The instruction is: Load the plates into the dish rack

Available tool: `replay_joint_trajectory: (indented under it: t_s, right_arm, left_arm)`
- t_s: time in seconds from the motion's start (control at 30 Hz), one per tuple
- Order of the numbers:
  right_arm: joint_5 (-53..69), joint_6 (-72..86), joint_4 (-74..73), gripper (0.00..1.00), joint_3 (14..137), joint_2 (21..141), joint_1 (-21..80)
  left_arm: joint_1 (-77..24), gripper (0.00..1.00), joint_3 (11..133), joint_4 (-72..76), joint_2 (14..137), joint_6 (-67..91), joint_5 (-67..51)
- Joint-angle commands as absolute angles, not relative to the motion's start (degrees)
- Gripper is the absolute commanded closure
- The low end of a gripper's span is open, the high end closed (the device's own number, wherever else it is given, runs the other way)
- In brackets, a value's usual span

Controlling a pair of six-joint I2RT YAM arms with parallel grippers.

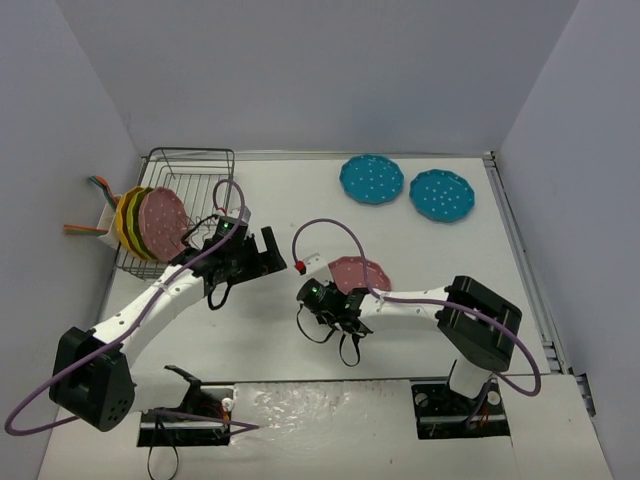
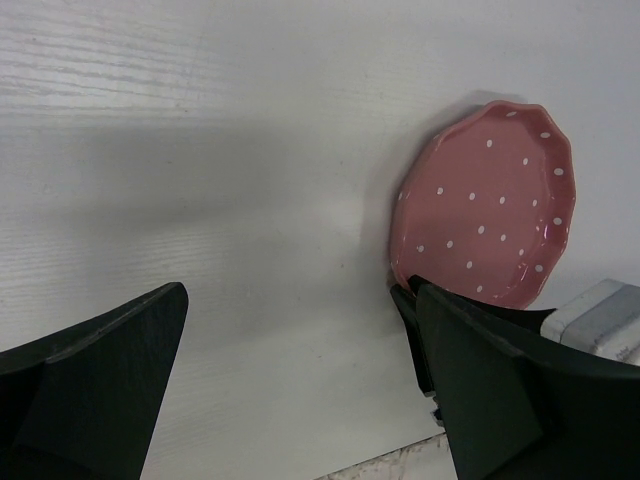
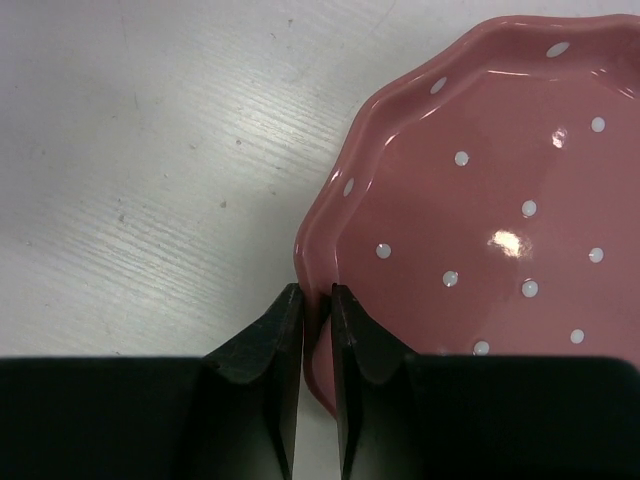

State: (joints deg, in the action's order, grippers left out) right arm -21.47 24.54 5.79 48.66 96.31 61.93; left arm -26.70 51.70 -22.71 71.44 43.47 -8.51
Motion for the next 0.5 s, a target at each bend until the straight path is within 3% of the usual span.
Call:
replay_joint_trajectory:
  t_s: [0.0,0.2,0.47]
  right_arm:
    - [-23.47,24.15,3.3,1.0,47.92,91.79,61.7]
    - [-23.07,21.89,6.59,1.0,46.89,81.73,61.7]
    - [-23.07,20.24,10.53,1.0,45.56,79.21,61.46]
  left_arm:
    - [-27.82,0.03,53.77,-17.48,74.07,46.52,-11.19]
    - [-29.62,0.03,56.88,-15.05,80.33,50.49,-15.32]
    - [-32.24,0.03,59.54,-6.94,86.71,56.97,-22.91]
